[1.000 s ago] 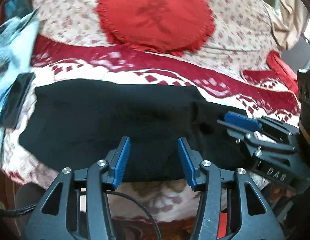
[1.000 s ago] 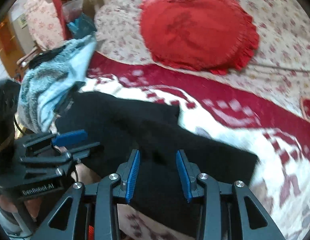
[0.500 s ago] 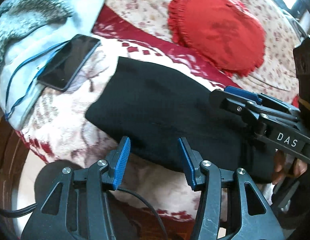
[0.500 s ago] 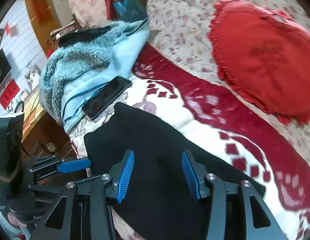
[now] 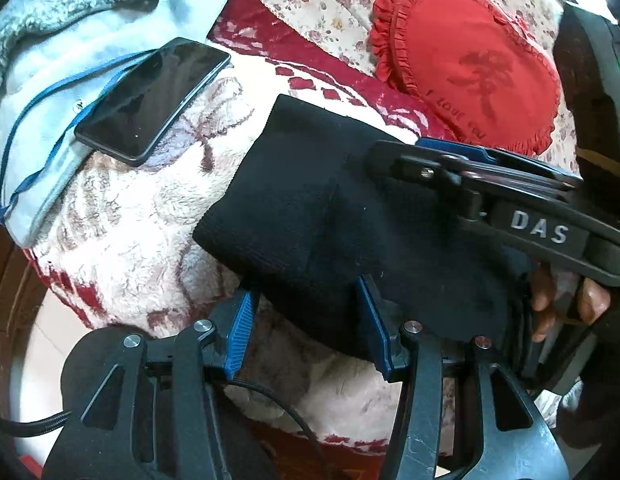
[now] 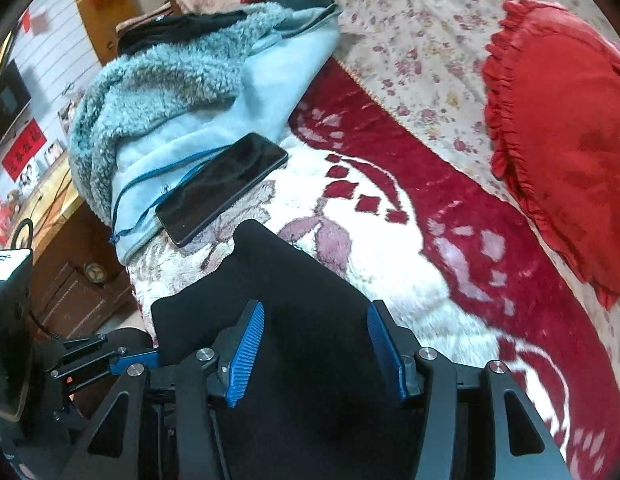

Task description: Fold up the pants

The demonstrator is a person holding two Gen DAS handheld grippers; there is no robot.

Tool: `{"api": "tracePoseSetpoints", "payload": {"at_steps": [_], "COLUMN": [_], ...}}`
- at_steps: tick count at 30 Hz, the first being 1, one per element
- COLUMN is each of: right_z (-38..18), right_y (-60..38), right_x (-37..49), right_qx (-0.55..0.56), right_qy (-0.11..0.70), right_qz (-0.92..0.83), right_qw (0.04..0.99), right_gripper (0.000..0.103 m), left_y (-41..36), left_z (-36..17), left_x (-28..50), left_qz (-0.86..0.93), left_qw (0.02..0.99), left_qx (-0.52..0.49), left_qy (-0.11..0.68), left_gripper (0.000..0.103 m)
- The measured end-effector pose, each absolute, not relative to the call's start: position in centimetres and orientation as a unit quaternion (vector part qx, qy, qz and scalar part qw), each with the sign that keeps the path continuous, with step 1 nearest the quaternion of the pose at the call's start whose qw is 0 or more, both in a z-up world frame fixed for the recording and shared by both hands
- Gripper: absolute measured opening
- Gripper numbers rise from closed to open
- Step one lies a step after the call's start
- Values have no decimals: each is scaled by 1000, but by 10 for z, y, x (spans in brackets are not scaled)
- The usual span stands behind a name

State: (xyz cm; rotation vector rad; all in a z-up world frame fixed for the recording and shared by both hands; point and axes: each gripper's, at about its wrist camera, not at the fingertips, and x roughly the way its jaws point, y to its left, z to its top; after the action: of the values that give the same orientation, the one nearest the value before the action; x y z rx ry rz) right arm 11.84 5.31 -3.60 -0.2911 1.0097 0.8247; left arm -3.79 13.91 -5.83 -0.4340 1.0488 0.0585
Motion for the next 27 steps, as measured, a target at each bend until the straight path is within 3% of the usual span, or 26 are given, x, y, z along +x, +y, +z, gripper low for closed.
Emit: {"api": "tracePoseSetpoints", "payload": {"at_steps": [13, 16, 25, 26, 27], "right_z": [-47, -51, -63, -65, -65], "right_y": [80, 85, 94, 94, 92], "right_x": [129, 130, 139, 140, 141], "right_qx": [-166, -175, -161, -152, -142], "right_qy": [472, 475, 492, 494, 494], "right_qz": [407, 411, 428, 430, 430], "right_qw": [764, 758, 741, 740, 742], "right_gripper": [54, 55, 56, 55, 47], "left_y": [136, 133, 130, 129, 130], "left_z": [-66, -70, -72, -72, -71], "left_x": [-32, -30, -26, -25, -26], "left_qz": [21, 8, 15, 15, 16], "left_qw": [836, 828, 826, 826, 827], "left_qx": [-215, -228, -236, -232, -233], "left_qy": [505, 513, 512, 513, 511], "left_gripper": [66, 77, 82, 81, 72]}}
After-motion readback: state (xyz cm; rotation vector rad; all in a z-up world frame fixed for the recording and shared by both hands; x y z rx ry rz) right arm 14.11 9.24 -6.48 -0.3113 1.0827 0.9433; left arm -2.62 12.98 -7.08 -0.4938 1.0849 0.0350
